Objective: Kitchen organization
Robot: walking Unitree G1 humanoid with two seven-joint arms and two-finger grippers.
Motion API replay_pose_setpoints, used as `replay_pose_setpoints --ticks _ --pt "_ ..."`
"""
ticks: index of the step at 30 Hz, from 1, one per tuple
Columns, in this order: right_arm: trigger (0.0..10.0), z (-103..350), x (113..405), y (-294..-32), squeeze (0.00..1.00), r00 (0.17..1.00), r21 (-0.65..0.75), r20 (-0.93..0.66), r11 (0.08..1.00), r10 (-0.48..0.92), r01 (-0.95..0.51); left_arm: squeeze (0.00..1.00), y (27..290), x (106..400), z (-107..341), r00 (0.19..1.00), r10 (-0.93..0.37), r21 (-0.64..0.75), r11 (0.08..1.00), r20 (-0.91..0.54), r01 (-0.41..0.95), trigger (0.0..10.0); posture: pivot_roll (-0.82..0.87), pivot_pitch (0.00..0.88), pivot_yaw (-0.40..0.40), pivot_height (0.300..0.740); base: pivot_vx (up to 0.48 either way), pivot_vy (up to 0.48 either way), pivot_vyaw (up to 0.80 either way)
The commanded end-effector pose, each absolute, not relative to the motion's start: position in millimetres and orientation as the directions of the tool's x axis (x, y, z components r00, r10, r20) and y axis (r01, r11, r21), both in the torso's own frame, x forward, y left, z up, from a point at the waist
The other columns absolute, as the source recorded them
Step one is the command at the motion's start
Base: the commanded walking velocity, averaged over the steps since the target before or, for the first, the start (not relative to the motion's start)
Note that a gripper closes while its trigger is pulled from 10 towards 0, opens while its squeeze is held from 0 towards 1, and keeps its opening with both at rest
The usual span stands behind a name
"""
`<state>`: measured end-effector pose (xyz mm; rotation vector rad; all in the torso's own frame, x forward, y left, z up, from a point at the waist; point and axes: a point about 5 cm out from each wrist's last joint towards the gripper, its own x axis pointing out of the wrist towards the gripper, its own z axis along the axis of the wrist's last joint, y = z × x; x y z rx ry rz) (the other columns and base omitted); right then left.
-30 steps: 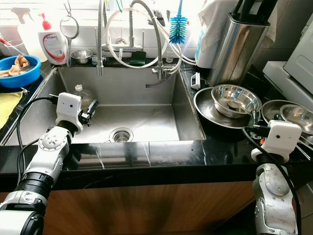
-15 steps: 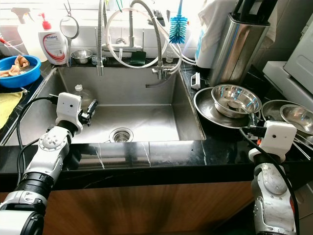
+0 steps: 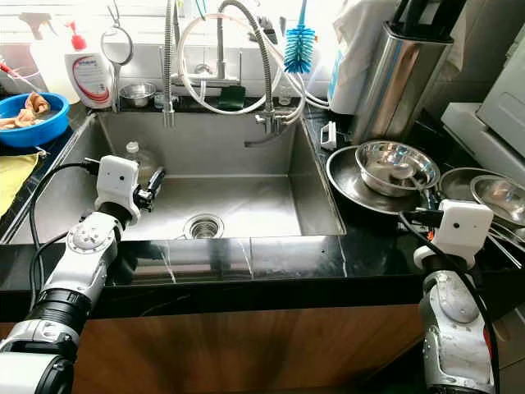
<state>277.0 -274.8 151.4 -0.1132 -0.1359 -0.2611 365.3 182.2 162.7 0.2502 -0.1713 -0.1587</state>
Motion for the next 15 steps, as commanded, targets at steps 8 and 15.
replay_pose_setpoints --ticks 8,15 --pt "0.0 169 281 -269 0.0 0.952 -0.085 0.201 0.964 -0.23 0.251 0.0 182 366 162 0.973 -0.177 0.276 0.952 0.147 0.132 10.0 0.06 0.0 -0.041 0.74 0.0 0.0 0.0" --pt "0.0 198 285 -253 0.0 0.939 -0.085 0.297 0.975 -0.174 0.207 0.0 183 366 165 0.973 -0.169 0.276 0.954 0.159 0.12 10.0 0.06 0.0 -0.041 0.74 0.0 0.0 0.0"
